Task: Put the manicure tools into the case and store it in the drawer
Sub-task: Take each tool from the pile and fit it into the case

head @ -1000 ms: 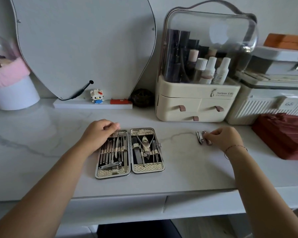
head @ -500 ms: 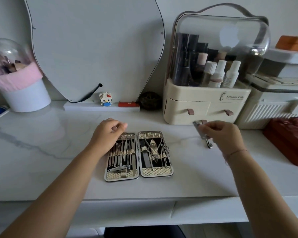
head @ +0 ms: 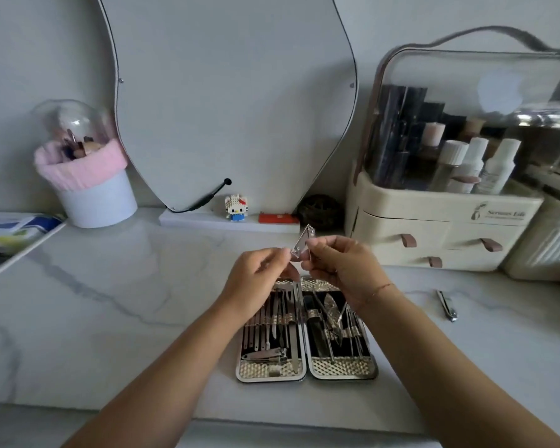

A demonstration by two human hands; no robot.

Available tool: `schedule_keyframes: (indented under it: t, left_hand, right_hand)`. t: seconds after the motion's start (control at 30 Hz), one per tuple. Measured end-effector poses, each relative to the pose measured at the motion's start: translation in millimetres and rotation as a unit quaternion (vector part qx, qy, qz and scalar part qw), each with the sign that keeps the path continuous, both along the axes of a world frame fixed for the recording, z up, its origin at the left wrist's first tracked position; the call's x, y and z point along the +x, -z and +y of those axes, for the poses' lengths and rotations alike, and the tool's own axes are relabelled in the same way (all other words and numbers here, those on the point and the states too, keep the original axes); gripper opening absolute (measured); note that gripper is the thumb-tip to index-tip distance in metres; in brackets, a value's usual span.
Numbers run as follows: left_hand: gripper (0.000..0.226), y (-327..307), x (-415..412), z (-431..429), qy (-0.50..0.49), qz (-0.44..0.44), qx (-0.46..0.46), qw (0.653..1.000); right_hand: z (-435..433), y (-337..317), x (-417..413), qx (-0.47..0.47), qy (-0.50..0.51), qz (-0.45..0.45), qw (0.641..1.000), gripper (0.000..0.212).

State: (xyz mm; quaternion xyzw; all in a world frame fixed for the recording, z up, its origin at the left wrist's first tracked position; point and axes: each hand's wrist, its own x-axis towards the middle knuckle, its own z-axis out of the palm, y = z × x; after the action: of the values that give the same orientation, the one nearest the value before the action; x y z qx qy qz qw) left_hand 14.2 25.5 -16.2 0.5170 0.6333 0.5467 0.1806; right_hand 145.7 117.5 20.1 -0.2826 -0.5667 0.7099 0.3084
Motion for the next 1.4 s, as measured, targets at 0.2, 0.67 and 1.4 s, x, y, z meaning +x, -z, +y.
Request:
schedule_keyframes:
  t: [0.2,0.67,1.4]
  left_hand:
    - [0.017,-3.0,3.6,2.9,0.017,-0.020,-0.006,1.000]
    - [0.010,3.3,-7.3,4.9,-0.070,0.092,-0.071,0.991]
    - [0.024,13.0,-14.7,7.9,-0.015,0.162,-0.116,0.980]
  right_hand:
    - [-3.0,9.8,-0.6,0.032,0.012,-0.008,0.999,0.008]
    - [14.4,2.1,12.4,-0.051,-0.078,0.099,0.991,0.014]
    - [45.7,10.1,39.3,0.268,0.264,-0.276,0.884,0.025]
